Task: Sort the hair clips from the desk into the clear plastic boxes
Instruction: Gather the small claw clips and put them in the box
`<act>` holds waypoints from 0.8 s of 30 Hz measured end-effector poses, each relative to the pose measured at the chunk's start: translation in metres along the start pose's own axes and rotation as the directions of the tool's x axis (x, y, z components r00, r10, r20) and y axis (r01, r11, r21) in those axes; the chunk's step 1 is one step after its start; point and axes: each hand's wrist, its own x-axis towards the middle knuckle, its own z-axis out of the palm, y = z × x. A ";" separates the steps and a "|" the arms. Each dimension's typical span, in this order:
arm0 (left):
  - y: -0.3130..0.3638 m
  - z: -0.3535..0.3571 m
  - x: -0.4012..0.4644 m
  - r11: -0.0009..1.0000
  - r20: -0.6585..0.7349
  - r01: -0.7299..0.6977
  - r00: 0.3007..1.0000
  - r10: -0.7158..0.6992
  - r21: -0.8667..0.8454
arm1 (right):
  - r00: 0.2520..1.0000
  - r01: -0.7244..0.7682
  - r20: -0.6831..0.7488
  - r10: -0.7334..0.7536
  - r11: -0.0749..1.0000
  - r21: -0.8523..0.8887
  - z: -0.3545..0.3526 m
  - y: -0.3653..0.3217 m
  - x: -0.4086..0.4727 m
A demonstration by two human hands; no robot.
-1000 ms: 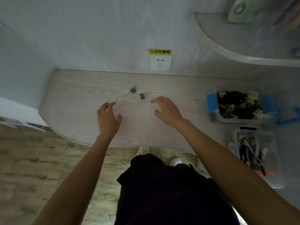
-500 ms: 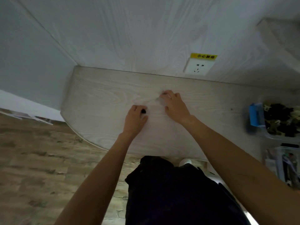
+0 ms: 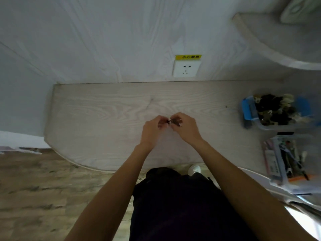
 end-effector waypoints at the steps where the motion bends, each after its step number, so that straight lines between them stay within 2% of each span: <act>1: 0.012 0.004 0.000 0.999 0.000 -0.023 1.000 0.023 -0.038 | 0.999 -0.028 -0.035 0.031 0.996 0.090 -0.013 -0.001 -0.007; 3: 0.044 0.017 -0.001 0.990 0.000 -0.108 0.994 0.108 -0.094 | 0.992 -0.014 -0.119 0.041 0.975 0.220 -0.047 -0.001 -0.022; 7: 0.119 0.059 0.007 0.925 0.051 -0.295 0.948 0.316 -0.240 | 0.950 -0.020 -0.288 0.122 0.943 0.333 -0.129 0.018 -0.046; 9: 0.152 0.087 0.015 0.902 0.096 -0.336 0.923 0.373 -0.270 | 0.909 -0.042 -0.391 0.142 0.966 0.254 -0.166 0.034 -0.056; 11: 0.178 0.116 0.023 0.907 0.210 -0.319 0.901 0.380 -0.274 | 0.871 -0.076 -0.478 0.114 0.992 0.098 -0.199 0.049 -0.064; 13: 0.195 0.138 0.027 0.917 0.342 -0.312 0.858 0.384 -0.247 | 0.859 -0.150 -0.498 0.115 0.988 -0.030 -0.224 0.061 -0.066; 15: 0.197 0.146 0.031 0.913 0.377 -0.366 0.832 0.408 -0.181 | 0.882 -0.198 -0.457 0.117 0.971 -0.133 -0.235 0.070 -0.061; 17: 0.187 0.141 0.033 0.916 0.310 -0.383 0.862 0.401 -0.121 | 0.896 -0.181 -0.438 0.074 0.961 -0.208 -0.240 0.078 -0.058; 20: 0.145 0.114 0.039 0.931 0.096 -0.364 0.928 0.359 0.035 | 0.879 -0.179 -0.476 0.023 0.941 -0.286 -0.232 0.084 -0.061; 24: 0.063 0.060 0.050 0.915 -0.133 -0.223 0.951 0.281 0.337 | 0.882 -0.181 -0.465 -0.081 0.851 -0.492 -0.199 0.083 -0.067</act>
